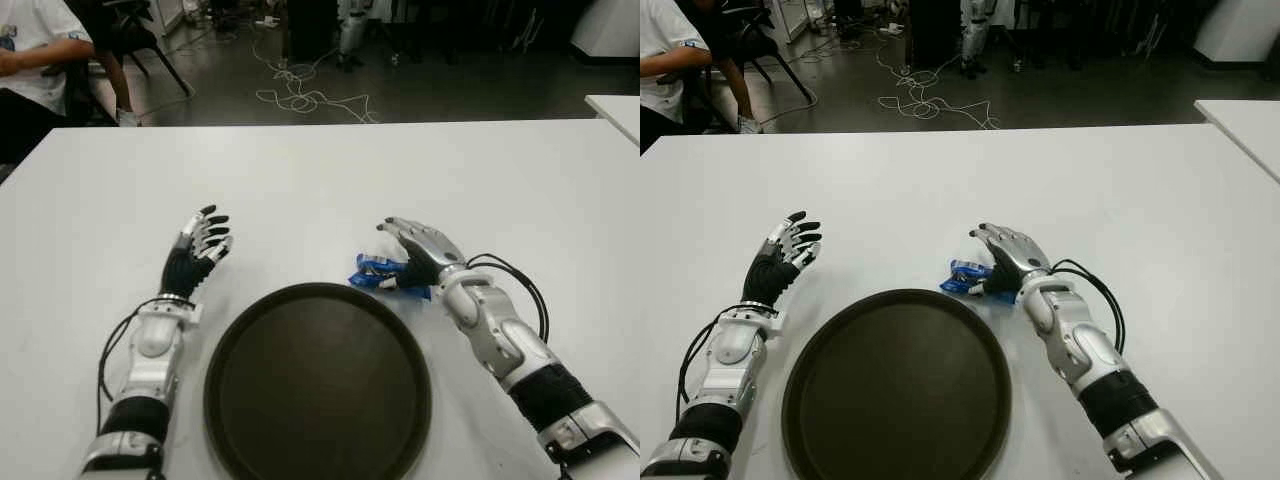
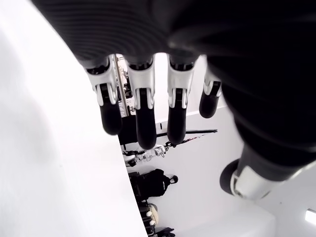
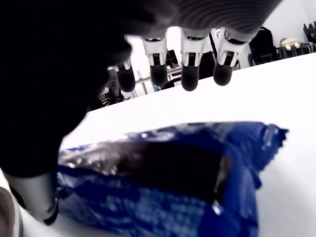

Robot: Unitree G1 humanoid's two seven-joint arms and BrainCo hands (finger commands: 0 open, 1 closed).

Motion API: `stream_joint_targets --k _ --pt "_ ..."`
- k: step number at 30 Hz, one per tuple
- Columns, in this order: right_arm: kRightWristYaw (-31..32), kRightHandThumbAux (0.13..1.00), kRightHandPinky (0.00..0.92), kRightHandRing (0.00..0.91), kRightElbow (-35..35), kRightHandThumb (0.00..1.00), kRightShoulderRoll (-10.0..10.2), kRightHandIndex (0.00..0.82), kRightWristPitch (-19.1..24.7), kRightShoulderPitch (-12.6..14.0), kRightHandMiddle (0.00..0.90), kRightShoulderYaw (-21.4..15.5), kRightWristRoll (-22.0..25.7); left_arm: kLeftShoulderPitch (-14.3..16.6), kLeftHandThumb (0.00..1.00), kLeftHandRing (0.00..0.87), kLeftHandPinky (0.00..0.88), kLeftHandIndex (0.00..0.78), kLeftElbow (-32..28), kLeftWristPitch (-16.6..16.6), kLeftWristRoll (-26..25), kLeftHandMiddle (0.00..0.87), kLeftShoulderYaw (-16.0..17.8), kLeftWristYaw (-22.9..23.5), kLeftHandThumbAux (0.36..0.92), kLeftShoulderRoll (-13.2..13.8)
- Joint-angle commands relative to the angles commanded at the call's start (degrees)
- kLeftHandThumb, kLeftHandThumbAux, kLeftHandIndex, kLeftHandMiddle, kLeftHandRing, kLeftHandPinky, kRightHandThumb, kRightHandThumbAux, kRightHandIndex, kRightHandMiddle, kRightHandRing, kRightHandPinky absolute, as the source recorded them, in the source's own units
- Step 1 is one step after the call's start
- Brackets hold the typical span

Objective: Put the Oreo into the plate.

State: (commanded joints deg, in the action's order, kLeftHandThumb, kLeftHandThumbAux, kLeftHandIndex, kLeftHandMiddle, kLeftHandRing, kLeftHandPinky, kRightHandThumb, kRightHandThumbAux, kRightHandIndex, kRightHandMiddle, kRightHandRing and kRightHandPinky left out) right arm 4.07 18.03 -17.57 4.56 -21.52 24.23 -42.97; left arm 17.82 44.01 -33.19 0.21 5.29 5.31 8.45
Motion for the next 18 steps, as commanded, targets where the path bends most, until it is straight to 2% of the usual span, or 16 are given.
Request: stream_joint_targets --k 11,18 --pt "0.3 0.671 0.09 0.085 -0.2 0.0 0.0 0.066 0.2 0.0 0.082 0.3 -0.3 0.2 0.111 0.221 0.183 0.11 0.3 0.1 -0.6 0.23 0.2 0.5 0.608 -0.1" --pt "2.2 0.658 0.061 0.073 -0.6 0.0 -0.1 0.071 1.2 -0.2 0.084 0.8 -0.6 0.0 0.104 0.227 0.2 0.12 0.4 -1.0 -0.4 0.234 0.1 0.8 0.643 0.0"
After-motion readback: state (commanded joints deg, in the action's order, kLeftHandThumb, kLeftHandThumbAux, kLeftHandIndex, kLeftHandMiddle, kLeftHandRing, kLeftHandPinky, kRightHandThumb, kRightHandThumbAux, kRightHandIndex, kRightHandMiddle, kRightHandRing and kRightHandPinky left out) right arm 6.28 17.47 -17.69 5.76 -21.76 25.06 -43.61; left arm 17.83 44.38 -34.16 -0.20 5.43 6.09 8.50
